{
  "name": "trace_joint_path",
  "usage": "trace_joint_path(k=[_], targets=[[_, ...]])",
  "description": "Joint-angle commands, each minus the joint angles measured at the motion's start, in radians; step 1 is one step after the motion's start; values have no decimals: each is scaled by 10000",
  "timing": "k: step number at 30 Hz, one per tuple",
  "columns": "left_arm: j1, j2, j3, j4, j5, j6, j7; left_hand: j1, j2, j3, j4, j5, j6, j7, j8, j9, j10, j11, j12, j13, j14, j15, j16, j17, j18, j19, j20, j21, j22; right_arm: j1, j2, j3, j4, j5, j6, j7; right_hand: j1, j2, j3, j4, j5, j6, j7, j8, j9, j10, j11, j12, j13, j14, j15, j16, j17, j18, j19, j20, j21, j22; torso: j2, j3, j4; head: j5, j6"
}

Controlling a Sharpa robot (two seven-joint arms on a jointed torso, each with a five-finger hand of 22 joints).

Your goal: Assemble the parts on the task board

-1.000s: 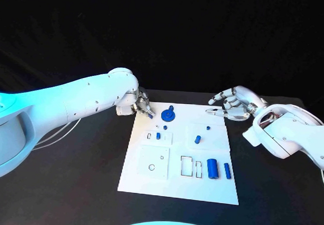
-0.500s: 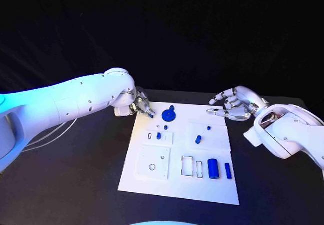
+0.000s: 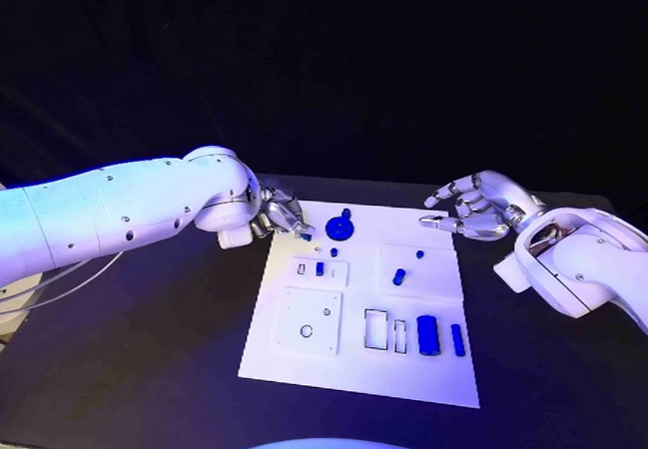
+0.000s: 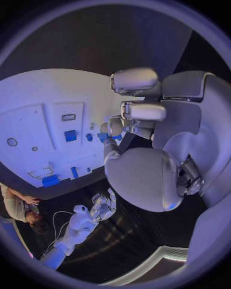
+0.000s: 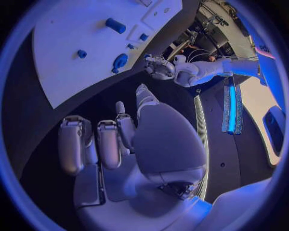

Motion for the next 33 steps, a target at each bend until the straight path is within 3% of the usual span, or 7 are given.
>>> trace_joint_path(k=[1, 6, 13, 21, 33], targets=[[-97, -254, 2, 510, -380, -722, 235, -69, -18, 2080, -2031, 39, 89, 0, -12, -2, 91, 21, 60, 21, 1043, -77, 42, 2588, -171, 74, -26, 67, 1, -5, -20, -2, 18, -88, 101, 33, -31, 76, -35, -10, 63, -81, -9, 31, -10, 29, -47, 35, 780, 542, 39, -35, 612, 121, 247, 58, -5, 1535, -9, 2, -16, 28, -9], [-218, -583, -3, 1091, -1081, -839, 108, -97, -28, 2116, -2046, 37, 110, -6, -12, 0, 114, 16, 65, 31, 1047, -81, 48, 2600, -174, 85, -30, 74, 16, -8, -45, -7, 22, -88, 100, 31, -31, 76, -35, -10, 63, -81, -9, 31, -10, 29, -47, 35, 780, 542, 39, -35, 612, 121, 247, 58, -5, 1535, -7, -1, -9, 37, 16], [-382, -748, -34, 1490, -1796, -957, -69, -128, -48, 2159, -2067, 33, 134, -15, -12, 2, 149, 10, 79, 62, 1051, -86, 54, 2613, -182, 112, -35, 91, 49, -17, -47, -11, 22, -88, 101, 36, -31, 76, -35, -10, 63, -81, -9, 31, -10, 29, -47, 35, 780, 542, 39, -35, 612, 121, 247, 58, -5, 1535, 1, 2, -32, 80, 13], [-640, -749, -54, 1629, -2194, -1038, -204, -145, -58, 2185, -2080, 31, 147, -18, -13, 3, 170, 5, 88, 82, 1049, -89, 52, 2608, -189, 134, -38, 106, 79, -29, -60, -13, 23, -88, 104, 40, -31, 76, -35, -10, 63, -81, -9, 31, -10, 29, -47, 35, 780, 542, 39, -35, 612, 121, 247, 58, -5, 1535, 12, -2, -28, 74, 8], [-748, -695, -94, 1679, -2565, -902, -392, -176, -74, 2232, -2099, 28, 167, -23, -16, 4, 193, 0, 88, 86, 1051, -94, 55, 2615, -190, 142, -43, 110, 86, -36, -78, -13, 32, -88, 116, 55, -26, 88, -39, -8, 78, -75, -15, 54, -13, 26, -53, 26, 764, 543, 33, -48, 600, 123, 249, 51, -19, 1529, 22, -2, -22, 86, -39]])
